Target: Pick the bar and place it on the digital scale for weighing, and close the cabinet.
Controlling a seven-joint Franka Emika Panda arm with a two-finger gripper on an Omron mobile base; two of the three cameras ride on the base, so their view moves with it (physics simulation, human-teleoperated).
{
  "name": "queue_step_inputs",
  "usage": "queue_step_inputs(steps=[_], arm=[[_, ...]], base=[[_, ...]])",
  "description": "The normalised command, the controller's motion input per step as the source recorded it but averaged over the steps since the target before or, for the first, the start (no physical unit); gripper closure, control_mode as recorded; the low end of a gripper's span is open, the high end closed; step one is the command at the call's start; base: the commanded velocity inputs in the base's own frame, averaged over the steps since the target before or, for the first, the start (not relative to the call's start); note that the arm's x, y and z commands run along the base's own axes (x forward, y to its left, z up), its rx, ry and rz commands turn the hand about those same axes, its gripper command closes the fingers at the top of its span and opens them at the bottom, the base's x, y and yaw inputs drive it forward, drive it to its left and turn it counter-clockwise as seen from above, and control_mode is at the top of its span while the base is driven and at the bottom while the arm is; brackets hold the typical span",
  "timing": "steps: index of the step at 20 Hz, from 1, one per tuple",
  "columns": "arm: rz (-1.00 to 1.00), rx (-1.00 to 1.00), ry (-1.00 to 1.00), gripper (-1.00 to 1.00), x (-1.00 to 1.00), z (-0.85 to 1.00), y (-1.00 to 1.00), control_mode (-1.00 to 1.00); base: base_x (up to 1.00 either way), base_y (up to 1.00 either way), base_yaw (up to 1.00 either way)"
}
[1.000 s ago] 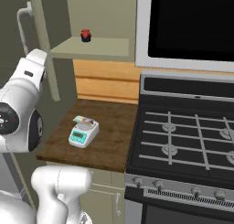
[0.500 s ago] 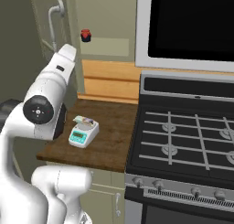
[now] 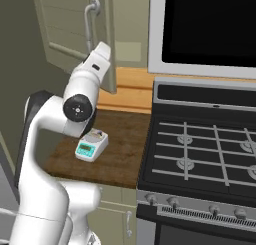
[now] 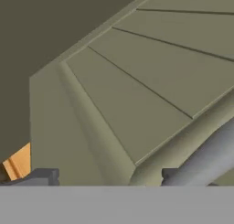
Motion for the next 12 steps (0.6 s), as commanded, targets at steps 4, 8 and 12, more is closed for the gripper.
queue_step_inputs(steps=[4, 8, 12], arm=[[-0.02, 0.00, 0.00, -1.00, 0.92, -0.25, 0.08, -1.00], [-0.11, -0.03, -0.03, -1.00, 0.88, -0.22, 0.38, -1.00], [-0.16, -0.06, -0.07, -1.00, 0.93, -0.20, 0.55, -1.00]], base=[[0.00, 0.00, 0.00], [0.00, 0.00, 0.00], [0.00, 0.00, 0.00]])
